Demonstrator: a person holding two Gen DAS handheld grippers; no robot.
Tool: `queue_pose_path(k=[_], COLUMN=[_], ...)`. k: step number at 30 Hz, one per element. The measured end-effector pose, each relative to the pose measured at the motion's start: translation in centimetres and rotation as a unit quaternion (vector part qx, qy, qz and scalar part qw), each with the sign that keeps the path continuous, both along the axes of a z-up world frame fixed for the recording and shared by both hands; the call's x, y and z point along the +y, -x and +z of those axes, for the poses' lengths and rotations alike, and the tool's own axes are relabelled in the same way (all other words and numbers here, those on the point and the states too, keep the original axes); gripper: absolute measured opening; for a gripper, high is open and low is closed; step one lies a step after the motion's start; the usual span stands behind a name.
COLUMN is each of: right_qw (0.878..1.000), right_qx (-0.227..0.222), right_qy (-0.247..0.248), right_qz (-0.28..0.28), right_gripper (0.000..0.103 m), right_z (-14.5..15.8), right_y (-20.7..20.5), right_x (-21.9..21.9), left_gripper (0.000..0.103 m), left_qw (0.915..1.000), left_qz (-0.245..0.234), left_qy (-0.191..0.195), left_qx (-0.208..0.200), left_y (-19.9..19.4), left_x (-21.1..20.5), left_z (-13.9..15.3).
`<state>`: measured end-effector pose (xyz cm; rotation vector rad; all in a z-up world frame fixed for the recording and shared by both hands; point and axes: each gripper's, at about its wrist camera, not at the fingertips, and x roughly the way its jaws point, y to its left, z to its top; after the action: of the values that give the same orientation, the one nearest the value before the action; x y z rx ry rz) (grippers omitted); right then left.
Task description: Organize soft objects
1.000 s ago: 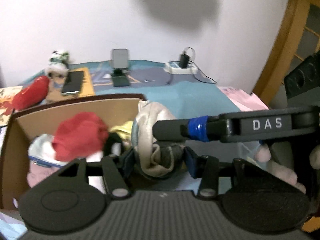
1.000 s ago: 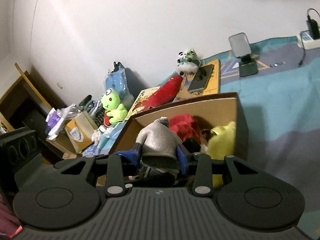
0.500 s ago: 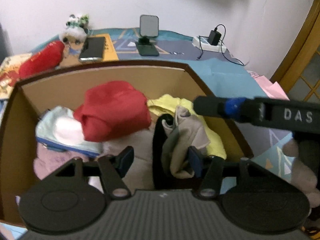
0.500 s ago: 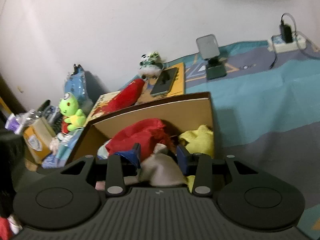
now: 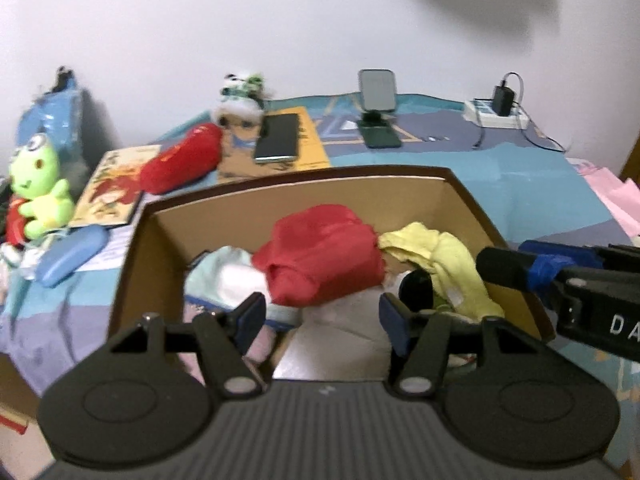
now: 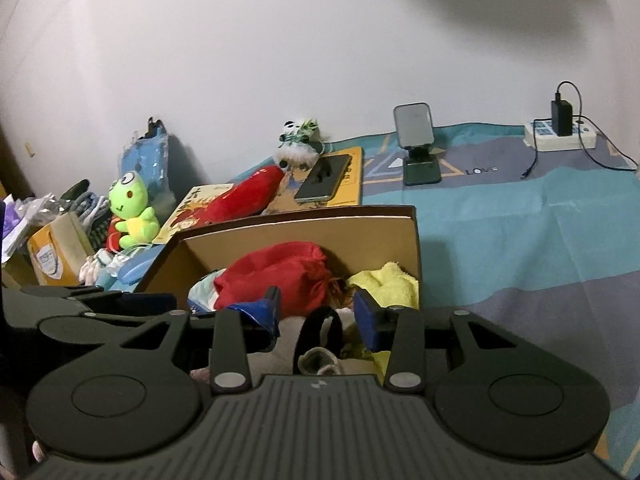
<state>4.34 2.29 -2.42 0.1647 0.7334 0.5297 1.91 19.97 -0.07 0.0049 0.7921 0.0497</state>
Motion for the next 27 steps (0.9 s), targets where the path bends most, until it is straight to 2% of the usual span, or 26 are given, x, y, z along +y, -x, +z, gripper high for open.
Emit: queue_pose_path(k=[6,12,20,27], right_qw=[1.0,0.999,0.997,0.996], right_qx=[0.013,0.021,0.01,0.027], right_qy=[-0.008,-0.005,0.008,0.043], right_qz=[0.023,0.049,0.075,0.07], right_gripper=[0.024,0.024,0.025,0.025], right_z=[0.1,0.1,0.1,-1.4], right_y=[0.1,1.0,2.6,3.8], right_x=[-0.8,-1.8,-3.3,-6.2], left_gripper=[0.062,0.062,0.064,0.064], left_qw=[0.9984,0.9956,0.9929,0.9932], left_qz=[0.053,0.09,0.108,0.095], left_qy=[-0.012,-0.023,-0.044,-0.036], left_qx=[0.016,0.015,0.025,0.058], left_y=[1.0,2.6,3.9,4.7], left_x=[-0.6,-2.1,-5.0,-8.3], left_z=[0.2,0.3,0.1,-2.0])
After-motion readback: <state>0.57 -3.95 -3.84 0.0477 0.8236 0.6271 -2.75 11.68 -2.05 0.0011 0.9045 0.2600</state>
